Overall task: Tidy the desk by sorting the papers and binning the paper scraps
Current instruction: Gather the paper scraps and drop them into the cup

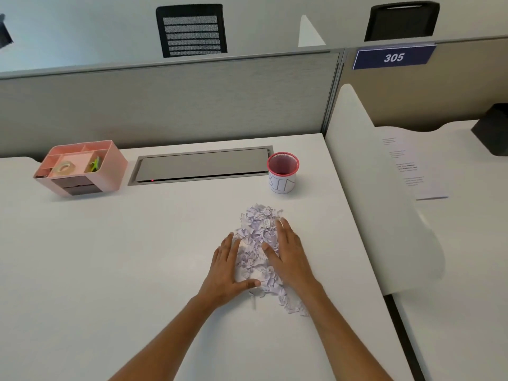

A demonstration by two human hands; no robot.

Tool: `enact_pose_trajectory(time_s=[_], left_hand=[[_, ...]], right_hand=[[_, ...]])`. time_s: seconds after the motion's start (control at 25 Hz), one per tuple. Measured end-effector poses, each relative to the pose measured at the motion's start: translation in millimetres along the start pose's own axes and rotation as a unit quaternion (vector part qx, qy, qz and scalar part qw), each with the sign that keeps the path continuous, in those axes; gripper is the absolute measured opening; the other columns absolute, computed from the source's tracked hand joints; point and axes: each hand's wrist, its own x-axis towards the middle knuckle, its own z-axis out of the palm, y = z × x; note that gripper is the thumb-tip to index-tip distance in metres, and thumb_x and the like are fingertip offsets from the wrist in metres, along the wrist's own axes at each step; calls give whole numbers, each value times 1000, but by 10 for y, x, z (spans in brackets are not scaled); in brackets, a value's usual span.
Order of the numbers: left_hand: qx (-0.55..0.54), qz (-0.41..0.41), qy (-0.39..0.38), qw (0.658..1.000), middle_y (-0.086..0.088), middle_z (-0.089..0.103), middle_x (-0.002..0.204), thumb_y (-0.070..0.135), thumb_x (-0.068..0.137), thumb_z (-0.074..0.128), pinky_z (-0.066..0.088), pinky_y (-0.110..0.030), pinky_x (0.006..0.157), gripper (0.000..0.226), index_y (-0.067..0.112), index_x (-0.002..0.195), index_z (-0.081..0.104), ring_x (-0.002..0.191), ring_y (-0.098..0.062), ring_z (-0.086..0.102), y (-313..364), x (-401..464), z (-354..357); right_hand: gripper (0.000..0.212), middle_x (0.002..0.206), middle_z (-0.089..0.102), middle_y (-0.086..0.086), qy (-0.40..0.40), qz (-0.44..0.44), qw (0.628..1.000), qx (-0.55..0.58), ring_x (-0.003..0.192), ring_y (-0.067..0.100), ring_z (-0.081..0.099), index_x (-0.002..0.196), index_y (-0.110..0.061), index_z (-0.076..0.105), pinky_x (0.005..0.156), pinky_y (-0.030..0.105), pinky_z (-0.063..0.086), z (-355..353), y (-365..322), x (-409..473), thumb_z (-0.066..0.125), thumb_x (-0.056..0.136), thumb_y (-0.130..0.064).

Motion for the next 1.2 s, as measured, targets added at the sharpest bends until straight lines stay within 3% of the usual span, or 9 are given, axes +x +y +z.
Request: enact_pose_trajectory(time_s=[0.16, 0.32, 0.44, 0.68, 0.76, 0.88, 0.96, 1.08, 1.2], left_hand=[[40, 23, -8, 999, 0, -14, 162, 91, 63, 47, -2, -38, 122, 129, 17, 154, -6, 149, -12, -15, -46, -121, 37], [160, 50, -58, 984, -8, -21, 160, 100, 51, 41, -10, -44, 121, 144, 14, 151, -15, 148, -20, -22, -51, -109, 58], [171, 10, -60, 983, -12, -24, 159, 103, 49, 37, -10, -43, 121, 148, 12, 149, -22, 147, -25, -24, -31, -89, 90], [131, -45, -41, 990, -18, -7, 161, 97, 52, 37, 3, -49, 120, 141, 6, 153, 0, 149, -35, -7, 11, 353, -66], [108, -45, -35, 993, -13, -2, 162, 97, 51, 38, 2, -49, 120, 138, 11, 154, 4, 150, -31, -7, 3, 434, -109], [70, -29, -11, 997, -7, 11, 162, 99, 52, 35, 8, -46, 122, 134, 14, 153, 13, 150, -28, 0, -66, 399, -157], [71, -20, 14, 997, -8, 24, 158, 95, 56, 42, 17, -45, 120, 127, 12, 151, 23, 148, -30, 13, -135, 307, -192], [103, -16, 55, 993, -7, 47, 140, 76, 64, 64, 40, -45, 103, 102, 15, 143, 41, 128, -32, 41, -132, 194, -213], [104, -3, 59, 993, -5, 57, 118, 53, 73, 76, 50, -39, 84, 77, 17, 136, 51, 105, -30, 54, 11, 226, -186]], right_hand=[[104, 162, 13, 9, 59, 58, 995, -60, 148, 25, 16, 153, -16, 11, 119, 41, 21, -88, 272, -684, 30, 78, -85], [118, 160, 16, 18, 21, 66, 984, -164, 146, 36, 19, 153, -11, 15, 116, 48, 20, 169, 307, -1150, 33, 69, -91], [117, 159, 18, 21, 21, 49, 982, -184, 145, 39, 21, 153, -9, 18, 115, 48, 19, 278, 225, -902, 36, 71, -90], [108, 159, 22, 16, -6, 19, 982, -187, 146, 33, 21, 153, -10, 20, 120, 44, 18, 141, 116, -195, 36, 76, -85], [105, 159, 24, 7, -25, 2, 989, -145, 147, 26, 21, 153, -15, 16, 120, 39, 17, 25, 100, -48, 48, 76, -79], [104, 155, 32, -7, -31, 53, 998, -21, 138, 16, 36, 151, -28, 22, 110, 32, 34, -270, 221, -39, 69, 68, -68], [102, 154, 31, -11, -31, 71, 995, -60, 136, 15, 38, 149, -35, 24, 104, 33, 39, -451, 385, -157, 70, 64, -70], [108, 151, 29, -7, -52, 106, 984, -132, 127, 21, 44, 150, -36, 20, 94, 35, 46, -503, 446, -320, 73, 62, -68], [102, 148, 30, -3, -44, 94, 988, -116, 122, 22, 47, 151, -35, 20, 90, 33, 48, -320, 277, -260, 75, 68, -57]])
